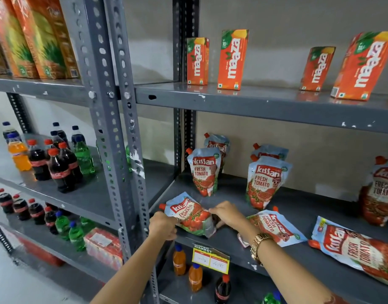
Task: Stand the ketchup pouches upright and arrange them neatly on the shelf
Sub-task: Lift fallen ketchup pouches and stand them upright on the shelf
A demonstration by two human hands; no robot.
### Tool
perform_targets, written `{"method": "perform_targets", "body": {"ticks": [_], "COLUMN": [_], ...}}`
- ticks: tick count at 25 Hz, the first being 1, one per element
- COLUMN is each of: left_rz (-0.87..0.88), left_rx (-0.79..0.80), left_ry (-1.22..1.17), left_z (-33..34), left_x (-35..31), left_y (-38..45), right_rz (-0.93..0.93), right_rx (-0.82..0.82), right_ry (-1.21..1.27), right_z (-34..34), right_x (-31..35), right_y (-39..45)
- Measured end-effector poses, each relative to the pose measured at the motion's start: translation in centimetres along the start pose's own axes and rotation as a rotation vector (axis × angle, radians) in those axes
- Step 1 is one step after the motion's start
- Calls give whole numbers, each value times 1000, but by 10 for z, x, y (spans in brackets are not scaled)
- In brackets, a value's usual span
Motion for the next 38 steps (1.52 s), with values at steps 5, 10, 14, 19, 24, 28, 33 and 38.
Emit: {"method": "perform_targets", "body": {"ticks": [5, 10, 14, 19, 24, 28, 33, 38], "left_rz": [-71, -77, 3, 257, 408, 376, 286, 474], "left_rx": [20, 25, -52, -96, -150, -160, -269, -276], "left_ry": [-32, -76, -166, -322, -251, -218, -308, -279], "left_z": [3, 1, -6, -5, 15, 22, 16, 21], "left_x": [-1, 2, -4, -46, -59, -57, -59, -64], "left_y": [3, -1, -2, -17, -28, -23, -36, -77], "right_rz": [182, 287, 313, 107, -58, -92, -114, -88], "right_rx": [161, 148, 38, -225, -336, -306, -294, -419], "right_ry": [79, 354, 481, 534, 324, 221, 158, 209], "right_z": [20, 38, 32, -1, -23, -28, -37, -62], "right_x": [-2, 6, 5, 13, 0, -6, -10, -25], "right_y": [-12, -24, -21, -24, -26, -22, -26, -31]}}
Point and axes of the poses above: each hand's wrist, its own y-axis towards the middle knuckle, its own z-axis out of the palm, x = y × z, the point moved 5 cm from there along y, towards the middle knuckle, and after that the axes turned 10 degrees about -x, right-handed, at the moved point
